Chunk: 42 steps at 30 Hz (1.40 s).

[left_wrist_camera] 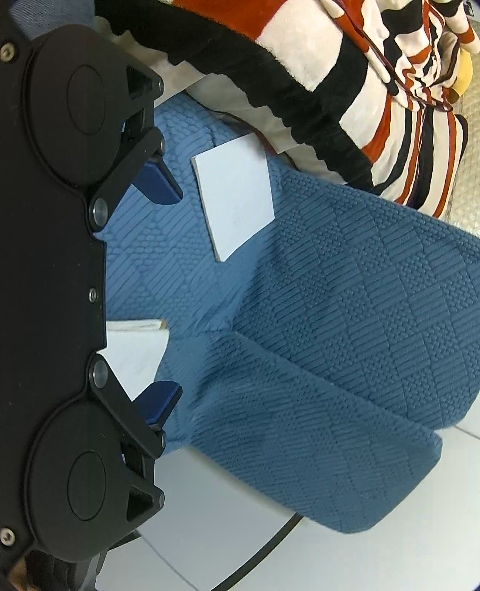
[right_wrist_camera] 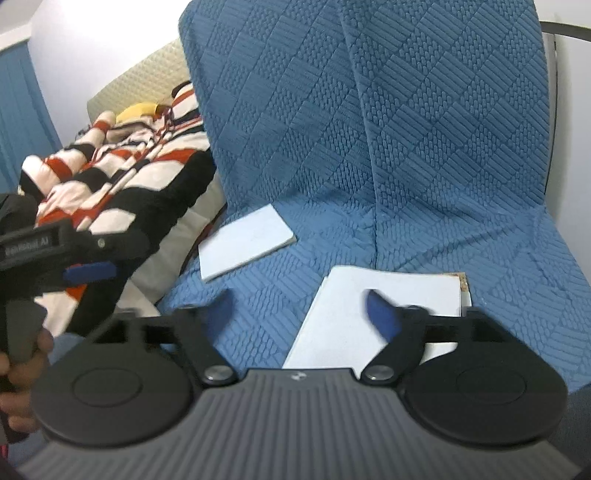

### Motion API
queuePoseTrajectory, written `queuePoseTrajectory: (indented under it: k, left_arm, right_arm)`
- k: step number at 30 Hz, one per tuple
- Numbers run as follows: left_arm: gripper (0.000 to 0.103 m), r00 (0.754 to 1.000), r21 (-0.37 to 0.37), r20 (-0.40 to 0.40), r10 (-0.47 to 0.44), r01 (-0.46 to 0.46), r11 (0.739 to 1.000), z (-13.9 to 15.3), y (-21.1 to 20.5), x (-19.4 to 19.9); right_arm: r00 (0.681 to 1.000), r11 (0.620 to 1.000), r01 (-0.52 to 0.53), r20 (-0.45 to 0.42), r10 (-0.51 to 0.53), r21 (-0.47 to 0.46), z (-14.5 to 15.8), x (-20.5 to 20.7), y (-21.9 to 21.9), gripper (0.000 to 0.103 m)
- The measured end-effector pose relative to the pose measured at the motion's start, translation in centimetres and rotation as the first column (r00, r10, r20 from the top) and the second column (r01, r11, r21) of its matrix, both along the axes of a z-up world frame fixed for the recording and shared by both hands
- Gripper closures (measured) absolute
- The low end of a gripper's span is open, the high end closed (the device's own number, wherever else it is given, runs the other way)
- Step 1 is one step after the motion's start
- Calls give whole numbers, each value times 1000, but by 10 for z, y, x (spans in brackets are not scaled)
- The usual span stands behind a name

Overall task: Organize objects
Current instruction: 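Move both open grippers toward the last white sheet on the cloth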

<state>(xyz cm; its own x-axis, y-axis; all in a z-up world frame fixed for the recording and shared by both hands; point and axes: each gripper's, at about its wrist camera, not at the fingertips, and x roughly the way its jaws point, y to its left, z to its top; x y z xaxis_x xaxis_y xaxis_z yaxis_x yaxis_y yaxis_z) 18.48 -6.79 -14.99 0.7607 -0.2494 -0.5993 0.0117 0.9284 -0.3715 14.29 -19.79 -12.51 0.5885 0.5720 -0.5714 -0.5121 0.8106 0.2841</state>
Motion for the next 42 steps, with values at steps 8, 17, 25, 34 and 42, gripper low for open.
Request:
queuePoseTrajectory:
  k: [8,17,25,34,42]
  left_arm:
    - [1,1000,29,-27,10,-9,1000,-33,6,37]
    - [1,993,32,-78,91,-89,996,-69,22,80]
    - [1,979,67,-125,161,-154,986,-95,37,122]
    - [1,962,109,-185,202,-184,977,-118,48,153]
    - [12,935,102,-262,238,-219,970,-136,62,173]
  right_arm:
    - [1000,999,-12,-14,12,-31,-16,33,17,15]
    - [999,1000,-12,-48,11,-17,-30,75,39,15]
    - [996,999,-39,-82,38,-11,-44,115,69,15]
    - [990,995,-101,-105,100,-8,-61,151,107,21]
    - [962,990,-128,-236,137,50,-90,193,133,33]
